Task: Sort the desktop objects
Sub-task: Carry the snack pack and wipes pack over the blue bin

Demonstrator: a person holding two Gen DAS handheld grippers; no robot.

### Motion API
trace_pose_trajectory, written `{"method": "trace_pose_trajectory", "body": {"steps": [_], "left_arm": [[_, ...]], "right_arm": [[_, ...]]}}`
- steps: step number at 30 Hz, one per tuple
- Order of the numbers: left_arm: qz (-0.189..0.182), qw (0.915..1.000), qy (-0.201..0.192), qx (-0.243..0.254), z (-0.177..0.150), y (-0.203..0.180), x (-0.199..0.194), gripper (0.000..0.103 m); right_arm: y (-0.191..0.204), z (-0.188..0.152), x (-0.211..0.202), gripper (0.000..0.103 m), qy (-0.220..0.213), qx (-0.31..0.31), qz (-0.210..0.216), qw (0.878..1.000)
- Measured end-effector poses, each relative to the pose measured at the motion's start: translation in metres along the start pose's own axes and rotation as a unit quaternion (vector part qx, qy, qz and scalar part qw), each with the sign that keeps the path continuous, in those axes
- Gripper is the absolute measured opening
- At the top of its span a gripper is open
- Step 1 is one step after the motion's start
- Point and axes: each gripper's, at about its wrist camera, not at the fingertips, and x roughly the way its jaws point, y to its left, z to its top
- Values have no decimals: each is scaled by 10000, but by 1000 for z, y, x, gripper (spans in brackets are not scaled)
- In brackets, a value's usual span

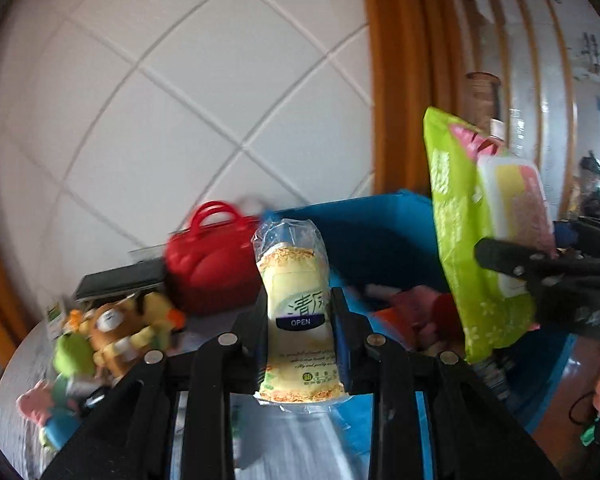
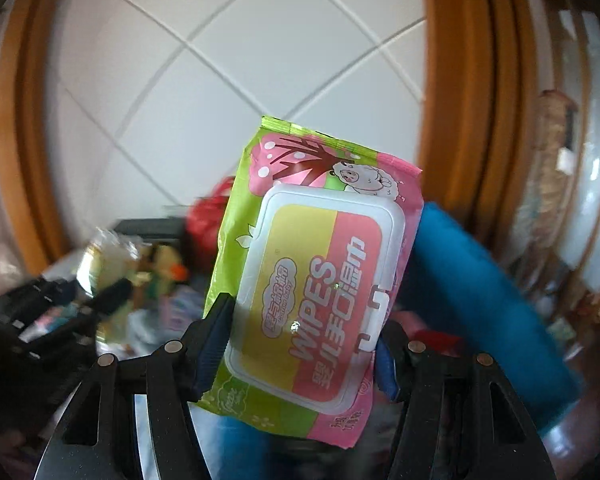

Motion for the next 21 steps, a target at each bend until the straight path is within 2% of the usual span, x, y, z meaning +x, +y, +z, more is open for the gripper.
{"method": "trace_pose_trajectory", "body": {"steps": [5, 9, 12, 18, 21], "left_arm": [[-441, 9984, 342, -45, 22, -60, 29, 26], [-685, 9956, 619, 165, 26, -109, 45, 26], [-677, 9936, 844, 335, 25, -136, 60, 26], [-760, 9868, 1395, 328, 21, -168, 89, 26], [-561, 9859, 1504, 463, 16, -181, 97, 26]], "right_arm": [[-62, -9, 29, 62, 389, -214, -587, 9973], [-99, -31, 48, 62, 715, -235, -643, 9951], [-124, -45, 56, 62, 900, -215, -660, 9935], [-166, -67, 70, 62, 1224, -161, -703, 9898], [-174, -76, 77, 63, 1361, -237, -691, 9880]]}}
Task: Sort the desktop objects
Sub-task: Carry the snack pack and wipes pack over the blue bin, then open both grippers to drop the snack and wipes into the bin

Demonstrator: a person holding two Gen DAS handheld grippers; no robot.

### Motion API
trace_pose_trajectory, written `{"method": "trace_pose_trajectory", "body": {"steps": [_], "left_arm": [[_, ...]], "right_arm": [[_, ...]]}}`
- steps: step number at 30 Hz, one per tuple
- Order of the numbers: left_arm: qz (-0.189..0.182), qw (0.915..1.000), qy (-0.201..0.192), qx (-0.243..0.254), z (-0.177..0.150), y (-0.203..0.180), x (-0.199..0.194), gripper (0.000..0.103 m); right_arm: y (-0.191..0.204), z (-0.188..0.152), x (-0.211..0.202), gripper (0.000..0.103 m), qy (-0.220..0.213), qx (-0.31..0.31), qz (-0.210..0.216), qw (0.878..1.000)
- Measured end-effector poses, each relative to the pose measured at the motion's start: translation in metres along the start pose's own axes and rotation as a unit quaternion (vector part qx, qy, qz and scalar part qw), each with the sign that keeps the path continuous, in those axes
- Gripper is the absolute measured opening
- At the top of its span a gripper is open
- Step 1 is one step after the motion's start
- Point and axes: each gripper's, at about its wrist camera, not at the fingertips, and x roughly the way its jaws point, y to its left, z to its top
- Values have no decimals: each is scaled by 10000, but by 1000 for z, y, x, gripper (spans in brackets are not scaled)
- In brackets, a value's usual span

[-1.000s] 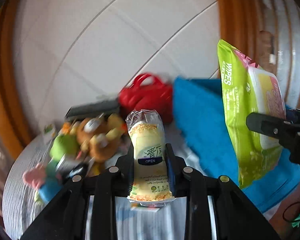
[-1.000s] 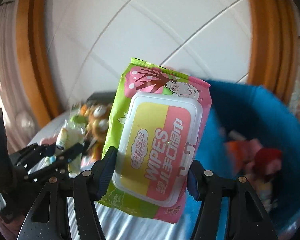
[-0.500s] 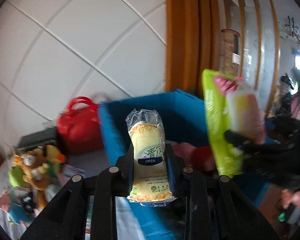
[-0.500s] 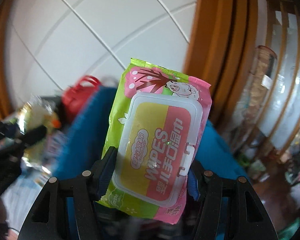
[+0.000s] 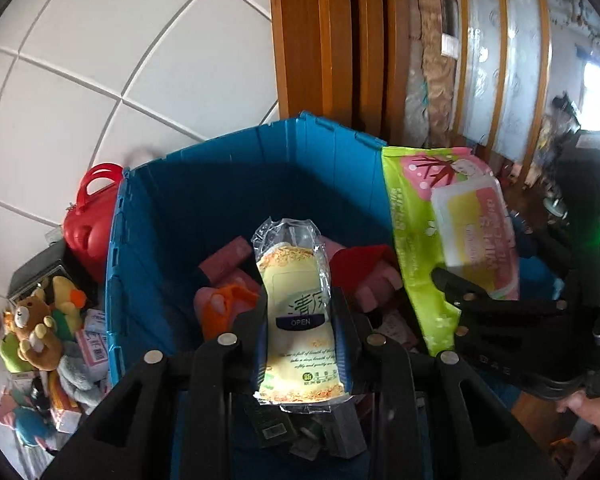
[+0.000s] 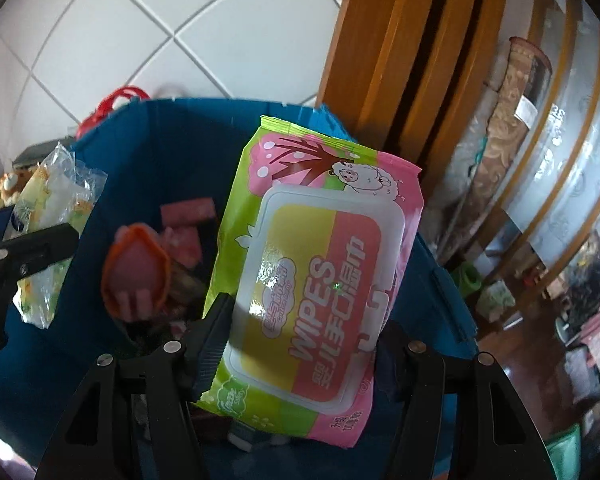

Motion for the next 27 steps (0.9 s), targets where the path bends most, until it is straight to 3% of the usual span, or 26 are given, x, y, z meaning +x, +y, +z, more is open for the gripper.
{"method": "trace_pose_trajectory", "body": {"steps": [6, 14, 20, 24, 27], "left_arm": [[64, 9995, 302, 1, -4, -8, 16, 26], [282, 9987, 426, 91, -6, -13, 21, 29], [474, 9975, 520, 83, -8, -11, 23, 36], [531, 9973, 512, 47, -8, -10, 22, 50], [555, 9972, 502, 58, -9, -10, 20, 51]], "right_arm": [[-8, -12, 21, 63, 249, -61, 76, 9996], [-11, -21, 34, 64, 367, -83, 165, 9992], [-11, -21, 34, 66, 400, -57, 140, 9991], [-12, -20, 32, 71, 379, 12, 86, 9992], [-14, -20, 32, 77, 366, 53, 68, 9993]]}}
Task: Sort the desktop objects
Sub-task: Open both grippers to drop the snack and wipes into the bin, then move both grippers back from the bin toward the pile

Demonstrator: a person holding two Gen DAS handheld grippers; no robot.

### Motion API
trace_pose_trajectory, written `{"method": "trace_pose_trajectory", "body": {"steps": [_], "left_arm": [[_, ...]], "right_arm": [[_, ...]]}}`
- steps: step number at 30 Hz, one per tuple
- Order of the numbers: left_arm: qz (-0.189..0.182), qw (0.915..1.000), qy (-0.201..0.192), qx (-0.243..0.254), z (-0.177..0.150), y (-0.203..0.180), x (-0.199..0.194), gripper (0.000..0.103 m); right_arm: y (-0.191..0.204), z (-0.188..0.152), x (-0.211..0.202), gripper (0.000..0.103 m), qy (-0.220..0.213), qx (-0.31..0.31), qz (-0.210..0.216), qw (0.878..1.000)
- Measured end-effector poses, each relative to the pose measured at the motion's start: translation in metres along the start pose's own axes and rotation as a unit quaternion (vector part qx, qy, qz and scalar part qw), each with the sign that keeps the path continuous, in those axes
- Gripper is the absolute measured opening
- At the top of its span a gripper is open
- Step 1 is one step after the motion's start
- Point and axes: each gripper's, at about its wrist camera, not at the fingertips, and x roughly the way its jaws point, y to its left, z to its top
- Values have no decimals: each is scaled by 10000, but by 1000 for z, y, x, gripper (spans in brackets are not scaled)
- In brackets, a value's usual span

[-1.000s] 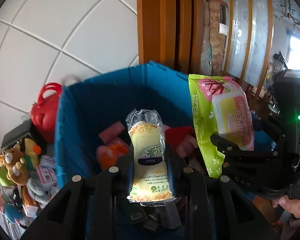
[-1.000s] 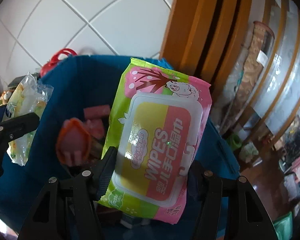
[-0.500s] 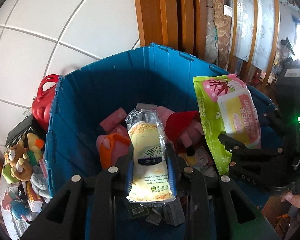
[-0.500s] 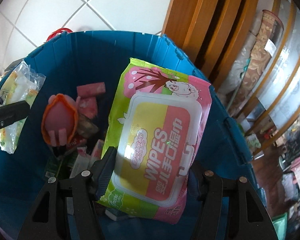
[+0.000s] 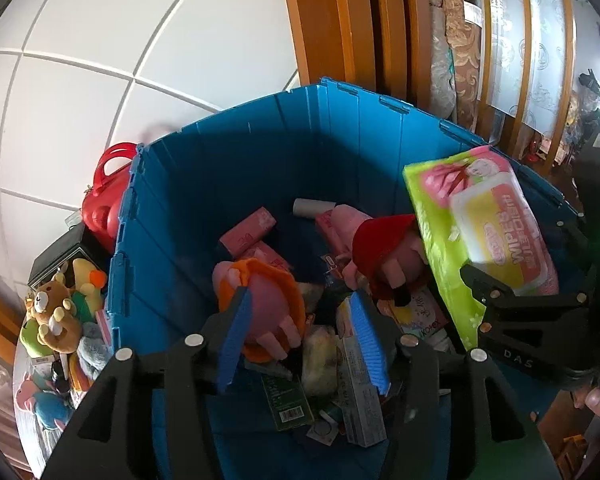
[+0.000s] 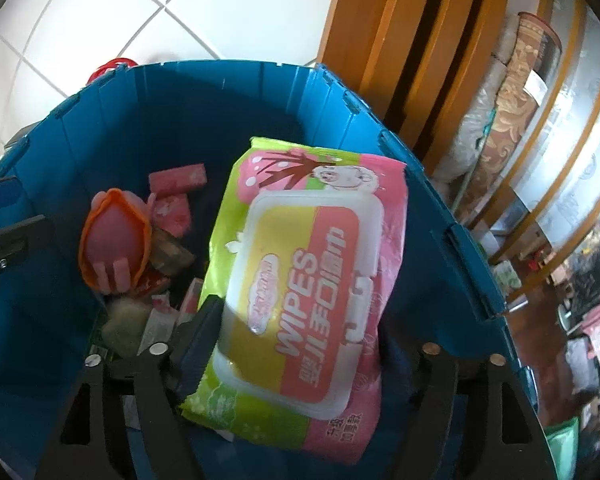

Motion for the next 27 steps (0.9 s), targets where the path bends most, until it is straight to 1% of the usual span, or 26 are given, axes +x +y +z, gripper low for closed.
{"method": "trace_pose_trajectory", "body": {"steps": [3, 5, 8, 14, 19, 21, 23, 27], "left_arm": [[8, 10000, -6, 1, 0, 0, 0, 51], [5, 10000, -3, 5, 0, 0, 0, 51], [4, 10000, -2, 29, 0, 0, 0, 51], [-8, 10000, -24, 26, -1, -1, -2, 51], [-19, 10000, -50, -20, -2, 1, -3, 51], [1, 9998, -155, -81, -3, 2, -8, 51], [24, 9995, -287, -97, -6, 5, -16, 51], [-89, 9980, -596, -205, -15, 15, -37, 51]], "right_arm": [[-1, 0, 0, 80, -6, 6, -26, 10000], [-2, -1, -1, 85, -29, 20, -37, 10000], [-2, 0, -2, 89, -56, 21, -35, 10000], [0, 1, -4, 95, -119, -25, -117, 9999], [-2, 1, -5, 97, -133, 38, -63, 9999], [-2, 1, -6, 97, -172, 56, -62, 9998], [-5, 0, -8, 103, -235, 144, -4, 9996], [-8, -4, -16, 103, -289, 502, 236, 9980]]}}
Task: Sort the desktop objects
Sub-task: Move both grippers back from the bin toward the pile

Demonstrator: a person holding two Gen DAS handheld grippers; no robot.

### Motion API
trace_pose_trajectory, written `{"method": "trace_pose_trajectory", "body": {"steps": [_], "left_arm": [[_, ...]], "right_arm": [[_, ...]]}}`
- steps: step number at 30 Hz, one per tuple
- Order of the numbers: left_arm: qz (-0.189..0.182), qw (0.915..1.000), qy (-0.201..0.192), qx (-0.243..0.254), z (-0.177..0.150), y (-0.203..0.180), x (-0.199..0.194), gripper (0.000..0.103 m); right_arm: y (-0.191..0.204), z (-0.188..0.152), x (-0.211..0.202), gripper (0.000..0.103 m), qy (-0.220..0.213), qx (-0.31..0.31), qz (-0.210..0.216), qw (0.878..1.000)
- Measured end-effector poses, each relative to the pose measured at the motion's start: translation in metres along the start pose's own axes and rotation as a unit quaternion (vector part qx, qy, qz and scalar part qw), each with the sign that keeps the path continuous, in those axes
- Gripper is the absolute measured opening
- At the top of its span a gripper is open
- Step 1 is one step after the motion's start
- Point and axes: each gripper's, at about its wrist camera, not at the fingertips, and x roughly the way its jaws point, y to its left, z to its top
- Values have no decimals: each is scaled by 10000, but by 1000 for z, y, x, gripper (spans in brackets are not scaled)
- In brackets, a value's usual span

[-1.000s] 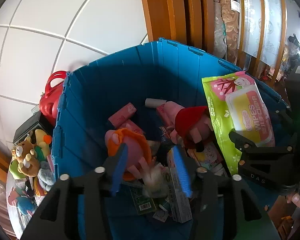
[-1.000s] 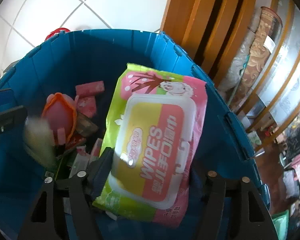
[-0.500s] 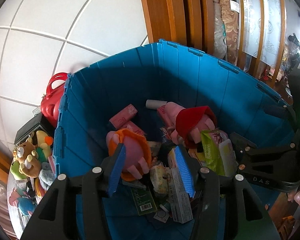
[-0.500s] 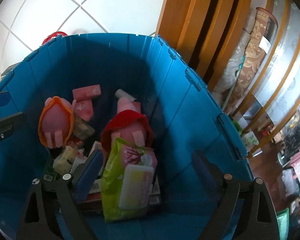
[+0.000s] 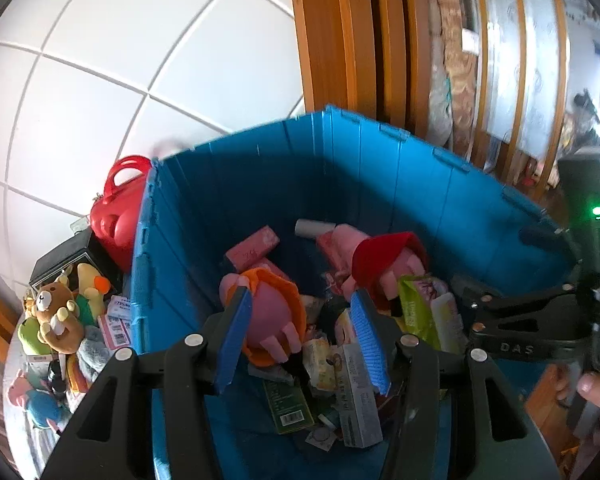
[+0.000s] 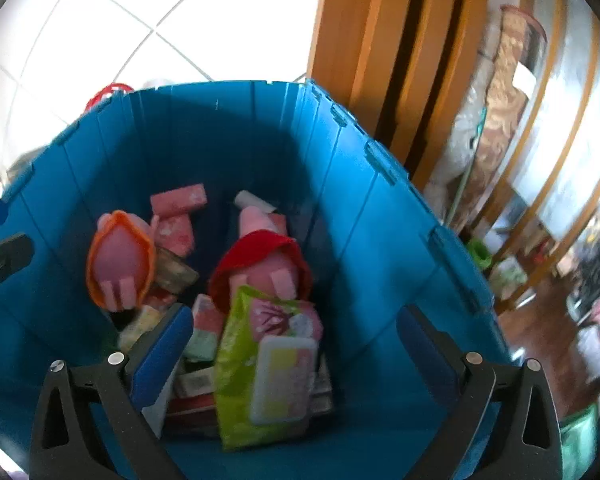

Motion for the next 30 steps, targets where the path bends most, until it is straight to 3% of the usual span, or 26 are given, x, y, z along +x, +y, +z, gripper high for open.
{"method": "trace_pose_trajectory", "body": {"steps": [5, 7, 9, 16, 21, 30], "left_arm": [[145, 9983, -537, -171, -7, 28, -35, 51], [198, 9963, -756, -367, -11, 46, -48, 67], [342, 9932, -978, -526, -16, 64, -60, 75], [662, 9852, -1354, -820, -46, 136, -93, 76], [808, 9836, -1190, -1088, -77, 201, -100, 76], [1493, 9768, -403, -1483, -166, 335, -92, 76]], "right_arm": [[22, 4, -37, 103, -472, 122, 227, 9986], [35, 6, -56, 103, -744, 139, 349, 9965], [53, 8, -75, 103, -993, 95, 412, 9942], [127, 16, -130, 103, -1632, -177, 763, 9835], [197, 20, -157, 103, -1891, -382, 1139, 9746], [327, 16, -139, 103, -1512, -663, 1851, 9687]]}}
